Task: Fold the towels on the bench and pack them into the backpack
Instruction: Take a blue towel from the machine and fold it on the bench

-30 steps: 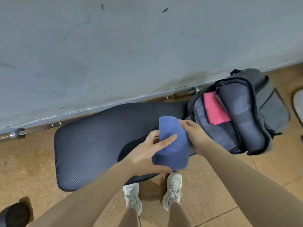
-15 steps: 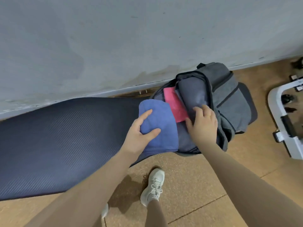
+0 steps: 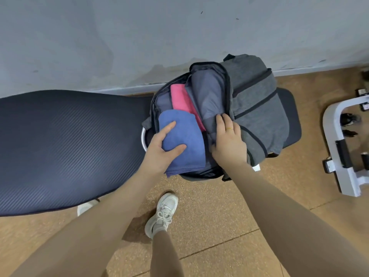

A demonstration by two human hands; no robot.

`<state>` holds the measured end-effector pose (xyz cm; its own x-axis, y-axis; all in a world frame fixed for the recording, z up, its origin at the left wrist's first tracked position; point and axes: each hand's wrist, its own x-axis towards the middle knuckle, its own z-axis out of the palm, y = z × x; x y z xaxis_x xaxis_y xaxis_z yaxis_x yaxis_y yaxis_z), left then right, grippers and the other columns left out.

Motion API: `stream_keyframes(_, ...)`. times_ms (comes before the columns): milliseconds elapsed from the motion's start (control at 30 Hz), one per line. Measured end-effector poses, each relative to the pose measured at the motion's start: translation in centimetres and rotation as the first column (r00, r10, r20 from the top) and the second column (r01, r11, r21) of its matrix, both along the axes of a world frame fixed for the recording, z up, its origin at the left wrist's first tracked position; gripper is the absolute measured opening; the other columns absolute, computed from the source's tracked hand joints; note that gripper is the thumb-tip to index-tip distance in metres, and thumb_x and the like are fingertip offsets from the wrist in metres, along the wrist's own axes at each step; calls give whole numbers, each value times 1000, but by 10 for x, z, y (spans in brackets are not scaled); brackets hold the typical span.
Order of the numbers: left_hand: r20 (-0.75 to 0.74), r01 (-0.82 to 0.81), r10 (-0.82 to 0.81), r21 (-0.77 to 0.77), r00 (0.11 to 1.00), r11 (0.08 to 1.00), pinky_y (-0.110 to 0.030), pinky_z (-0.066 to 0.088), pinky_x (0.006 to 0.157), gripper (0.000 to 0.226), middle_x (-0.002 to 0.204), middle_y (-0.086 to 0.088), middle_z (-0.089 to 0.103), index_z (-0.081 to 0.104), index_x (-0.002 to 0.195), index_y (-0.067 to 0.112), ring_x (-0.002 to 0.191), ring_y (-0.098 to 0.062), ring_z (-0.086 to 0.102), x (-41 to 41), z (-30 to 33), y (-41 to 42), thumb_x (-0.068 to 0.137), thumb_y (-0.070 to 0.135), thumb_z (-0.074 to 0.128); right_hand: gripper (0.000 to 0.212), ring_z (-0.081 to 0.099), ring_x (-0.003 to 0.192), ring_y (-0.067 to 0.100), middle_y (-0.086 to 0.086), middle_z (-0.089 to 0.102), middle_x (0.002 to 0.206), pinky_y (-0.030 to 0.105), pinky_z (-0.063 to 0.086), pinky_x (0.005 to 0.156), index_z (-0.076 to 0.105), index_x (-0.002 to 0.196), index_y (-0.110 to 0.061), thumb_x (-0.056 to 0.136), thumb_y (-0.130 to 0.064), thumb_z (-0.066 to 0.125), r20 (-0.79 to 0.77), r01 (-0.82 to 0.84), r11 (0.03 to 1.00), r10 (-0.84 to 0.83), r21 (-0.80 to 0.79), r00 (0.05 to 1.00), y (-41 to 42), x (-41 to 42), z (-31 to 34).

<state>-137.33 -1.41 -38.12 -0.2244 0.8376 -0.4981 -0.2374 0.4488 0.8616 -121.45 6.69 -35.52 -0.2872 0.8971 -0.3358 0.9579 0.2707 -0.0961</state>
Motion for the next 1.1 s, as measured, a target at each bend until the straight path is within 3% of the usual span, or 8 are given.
stream_keyframes(133, 42, -20, 17, 61, 999, 998, -40, 37, 108, 58, 131, 17, 44, 45, 121, 40, 128, -11, 43, 12, 9, 5, 79, 7, 69, 64, 38, 131, 26, 10, 38, 145, 21, 30, 100, 31, 142, -9, 82, 0, 51, -327, 50, 995, -77, -88, 942, 21, 26, 41)
stream_keyframes(333, -120, 147, -135, 100, 984, 984, -16, 28, 107, 69, 131, 11, 37, 35, 138, 24, 125, -3, 35, 61, 3, 25, 80, 10, 69, 64, 45, 125, 26, 13, 48, 136, 22, 32, 98, 38, 138, -9, 78, 2, 55, -365, 47, 995, -77, -88, 928, 34, 44, 66)
stream_keyframes(367, -334, 263, -240, 25, 912, 964, -22, 25, 108, 73, 135, 2, 35, 32, 141, 26, 129, -13, 33, 67, -3, 25, 80, 20, 70, 64, 45, 125, 25, 13, 47, 137, 20, 32, 97, 38, 139, -9, 78, 2, 55, -366, 49, 995, -78, -90, 927, 32, 44, 64)
stream_keyframes(433, -792, 378, -373, -195, 483, 905, -42, 30, 103, 79, 143, -13, 33, 36, 139, 31, 128, -32, 36, 71, -16, 21, 70, 41, 73, 64, 43, 126, 25, 13, 45, 138, 15, 28, 95, 37, 139, -8, 78, 1, 56, -366, 44, 996, -70, -78, 928, 25, 43, 58)
stream_keyframes(567, -951, 465, -309, -283, -22, 839, -54, 28, 103, 86, 144, -14, 39, 54, 126, 23, 131, -34, 37, 61, -27, 29, 51, 58, 75, 64, 41, 128, 24, 11, 41, 142, 8, 23, 89, 36, 139, -8, 78, 1, 55, -364, 31, 998, -47, -49, 930, 14, 37, 45)
stream_keyframes(733, -857, 589, -491, -319, 154, 742, -38, -1, 116, 76, 157, -8, -5, 12, 147, 17, 144, -28, -8, 62, -29, 67, 88, 47, 50, 65, 41, 128, 22, 8, 40, 143, 7, 23, 86, 36, 139, -9, 77, 4, 53, -349, 14, 999, -30, -50, 937, 12, 36, 47)
stream_keyframes(900, -831, 592, -379, -75, 407, 802, -37, 1, 116, 83, 156, -11, -1, 16, 146, 12, 140, -20, -13, 51, -27, 48, 84, 44, 60, 68, 34, 134, 25, 12, 31, 148, 17, 24, 103, 30, 142, -6, 80, -3, 58, -319, -13, 995, -19, -97, 948, 6, 33, 45)
stream_keyframes(1100, -811, 594, -498, -246, 306, 766, -36, 7, 116, 64, 155, -14, 6, 27, 144, 11, 144, -28, 6, -20, -13, 0, 89, 25, 57, 84, -4, 146, 24, 6, -9, 157, 45, 13, 116, -1, 148, -12, 84, -12, 54, 3, 136, 976, -137, -173, 991, -38, -13, 12)
